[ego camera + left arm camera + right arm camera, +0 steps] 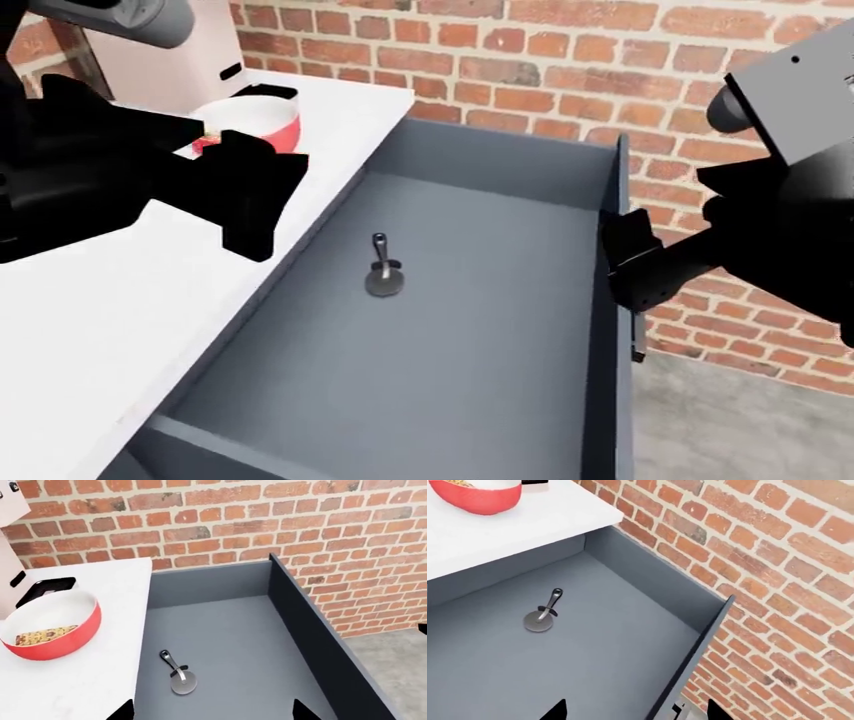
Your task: Place the bar in the bowl and close the drawer.
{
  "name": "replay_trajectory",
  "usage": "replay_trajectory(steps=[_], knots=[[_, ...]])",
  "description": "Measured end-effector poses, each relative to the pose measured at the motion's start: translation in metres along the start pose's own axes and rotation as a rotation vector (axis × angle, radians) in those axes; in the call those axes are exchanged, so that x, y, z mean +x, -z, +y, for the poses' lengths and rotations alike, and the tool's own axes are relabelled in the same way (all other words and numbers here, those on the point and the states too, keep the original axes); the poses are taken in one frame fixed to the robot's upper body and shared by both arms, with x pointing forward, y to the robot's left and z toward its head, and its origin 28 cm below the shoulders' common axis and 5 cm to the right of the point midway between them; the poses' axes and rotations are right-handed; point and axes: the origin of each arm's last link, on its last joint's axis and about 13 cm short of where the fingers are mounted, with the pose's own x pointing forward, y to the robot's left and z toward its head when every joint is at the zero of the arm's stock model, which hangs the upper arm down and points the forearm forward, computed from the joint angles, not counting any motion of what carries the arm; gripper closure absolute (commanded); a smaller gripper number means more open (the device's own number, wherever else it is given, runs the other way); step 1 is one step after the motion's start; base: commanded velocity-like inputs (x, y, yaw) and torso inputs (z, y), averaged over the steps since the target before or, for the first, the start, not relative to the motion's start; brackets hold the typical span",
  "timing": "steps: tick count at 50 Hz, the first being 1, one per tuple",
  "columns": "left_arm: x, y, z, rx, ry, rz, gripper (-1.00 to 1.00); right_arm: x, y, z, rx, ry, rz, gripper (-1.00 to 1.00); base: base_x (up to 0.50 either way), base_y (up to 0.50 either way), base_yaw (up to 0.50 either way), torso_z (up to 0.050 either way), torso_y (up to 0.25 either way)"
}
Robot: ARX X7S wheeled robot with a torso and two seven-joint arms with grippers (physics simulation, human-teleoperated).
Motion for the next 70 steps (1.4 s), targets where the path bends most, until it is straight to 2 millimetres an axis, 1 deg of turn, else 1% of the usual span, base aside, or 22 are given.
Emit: replay_trajectory(steps=[29,39,53,64,70], knots=[[-0.0004,0.0001,0.0,0.002,-0.002,-0.001,-1.0,-0.0005,0.0015,0.0009,-0.015,0.005,0.004,-1.0,0.0,0.0,-0.5,0.0,0.0],[-0.0008,-0.0002,-0.0001,0.002,-0.002,-0.001,-1.0,-0.0001,0.0013,0.001,-0.022,0.021,0.002,-1.0,0.02,0.0,0.0,0.0,0.0],[-0.0004,-0.0001,0.0001,0.002,-0.003,0.0,-1.0,0.0008,0.0013,0.0008,-0.026,0.04,0.003,-1.0,0.52,-0.15,0.0,0.0,0.0],[0.0,-0.0001,0.0007,0.0,-0.008,0.001,-1.0,0.002,0.0007,0.0002,-0.017,0.051,0.007,-1.0,0.01,0.0,0.0,0.0,0.0],[0.0004,-0.0002,0.0007,-0.001,-0.008,0.002,-1.0,0.0035,0.0001,-0.0051,0.013,0.068,0.022,-1.0,0.0,0.0,0.0,0.0,0.0]])
